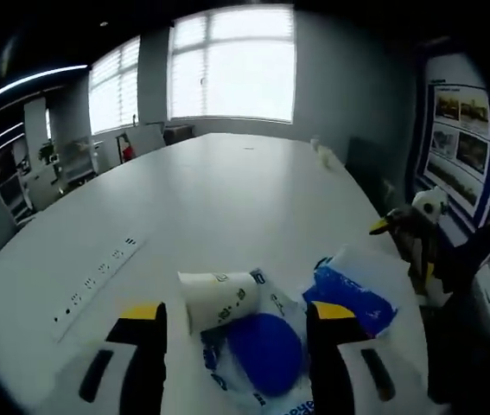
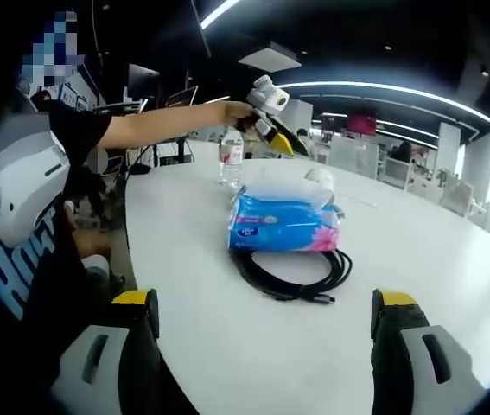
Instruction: Arrange the tabletop items into an orderly group along one side of the table until the central work area is clear of visible clutter.
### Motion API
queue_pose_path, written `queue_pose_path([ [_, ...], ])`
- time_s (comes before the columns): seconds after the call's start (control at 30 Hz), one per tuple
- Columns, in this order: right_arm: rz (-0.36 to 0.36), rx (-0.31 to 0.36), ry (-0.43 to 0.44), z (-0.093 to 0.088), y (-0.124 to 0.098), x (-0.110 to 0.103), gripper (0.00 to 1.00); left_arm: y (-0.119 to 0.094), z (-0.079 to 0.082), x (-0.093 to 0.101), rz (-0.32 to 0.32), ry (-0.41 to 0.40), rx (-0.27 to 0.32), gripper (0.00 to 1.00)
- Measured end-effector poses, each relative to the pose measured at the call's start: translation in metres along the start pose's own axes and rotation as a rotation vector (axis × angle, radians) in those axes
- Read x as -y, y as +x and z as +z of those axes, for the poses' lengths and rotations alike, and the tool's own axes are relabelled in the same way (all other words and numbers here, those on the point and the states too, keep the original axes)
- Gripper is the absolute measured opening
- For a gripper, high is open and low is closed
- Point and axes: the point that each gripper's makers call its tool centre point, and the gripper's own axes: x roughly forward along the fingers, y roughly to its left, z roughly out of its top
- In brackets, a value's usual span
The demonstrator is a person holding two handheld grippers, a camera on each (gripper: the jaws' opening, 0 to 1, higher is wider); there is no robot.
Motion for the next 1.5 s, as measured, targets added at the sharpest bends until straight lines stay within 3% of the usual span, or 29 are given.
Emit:
queue_pose_path([
  [0.13,0.000,0.001,-0.004,0.000,0.000,0.000,1.00,0.009,-0.003,-0.007,0.006,-0.057,0.002,0.58],
  [0.2,-0.001,0.002,-0.004,-0.001,0.000,0.000,1.00,0.015,-0.006,0.000,-0.018,-0.050,-0.010,0.58],
  [0.3,-0.002,-0.002,-0.004,-0.003,0.000,0.001,1.00,0.019,-0.012,-0.004,0.000,-0.030,-0.049,0.58],
  [0.4,-0.003,0.001,-0.004,-0.004,0.000,0.001,1.00,0.022,-0.006,-0.009,-0.001,-0.056,-0.024,0.55],
  [0.8,-0.015,-0.003,0.001,-0.013,-0.004,0.007,1.00,0.037,-0.013,-0.025,0.002,-0.107,-0.023,0.32],
  [0.9,-0.017,-0.007,0.001,-0.015,-0.004,0.008,1.00,0.037,-0.013,-0.025,0.003,-0.100,-0.028,0.30],
  [1.1,-0.013,-0.005,0.003,-0.017,-0.001,0.007,1.00,0.031,-0.006,-0.022,0.001,-0.090,-0.012,0.13],
  [1.3,-0.012,-0.002,0.003,-0.016,0.000,0.006,1.00,0.029,-0.003,-0.022,0.000,-0.095,-0.014,0.09],
  [1.5,-0.014,-0.001,0.005,-0.016,-0.001,0.005,1.00,0.024,0.010,0.002,-0.062,-0.058,-0.001,0.00],
])
